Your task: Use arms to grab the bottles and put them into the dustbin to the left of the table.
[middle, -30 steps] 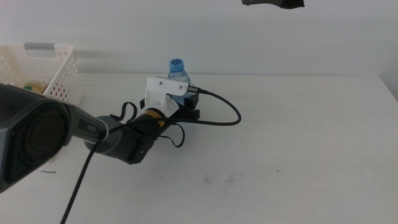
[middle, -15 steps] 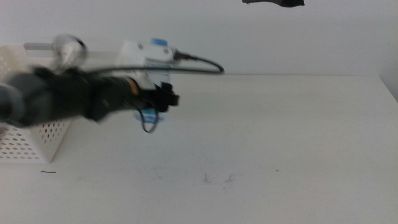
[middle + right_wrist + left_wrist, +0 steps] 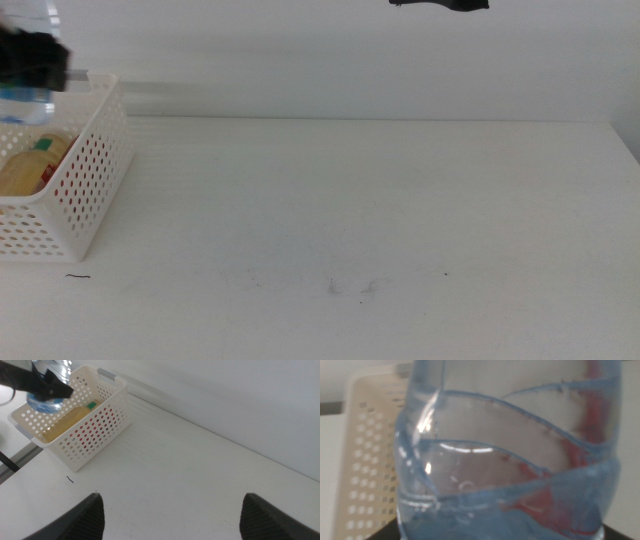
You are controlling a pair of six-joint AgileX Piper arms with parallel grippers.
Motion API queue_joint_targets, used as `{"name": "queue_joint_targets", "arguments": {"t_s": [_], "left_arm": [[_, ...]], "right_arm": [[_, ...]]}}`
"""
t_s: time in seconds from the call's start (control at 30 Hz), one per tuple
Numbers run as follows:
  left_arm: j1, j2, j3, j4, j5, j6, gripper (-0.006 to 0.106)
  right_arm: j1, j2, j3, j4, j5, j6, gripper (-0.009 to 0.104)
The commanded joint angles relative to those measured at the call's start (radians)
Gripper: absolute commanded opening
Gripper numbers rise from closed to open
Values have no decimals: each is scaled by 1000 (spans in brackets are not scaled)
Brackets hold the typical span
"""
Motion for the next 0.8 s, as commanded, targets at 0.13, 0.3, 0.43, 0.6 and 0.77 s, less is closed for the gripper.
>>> {"name": "queue_joint_targets", "arguments": {"t_s": [0.13,0.3,0.43,0.6,0.77], "left_arm": [[82,80,-32,-69,-5,85,-2],[102,175,-32,-31,-5,80,-1],[116,236,-32,-4,-12,85,14],[123,268,-32,20,-10,78,62],[123,230,-37,32,11,84,94]], "right_arm": [[-9,-6,2,1,-11,-2,88],[-9,-6,2,1,-11,-2,88],[-9,-6,2,1,-11,-2,88],[-9,-6,2,1,-11,-2,88],[-9,-6,2,-1,-11,-2,88]]}}
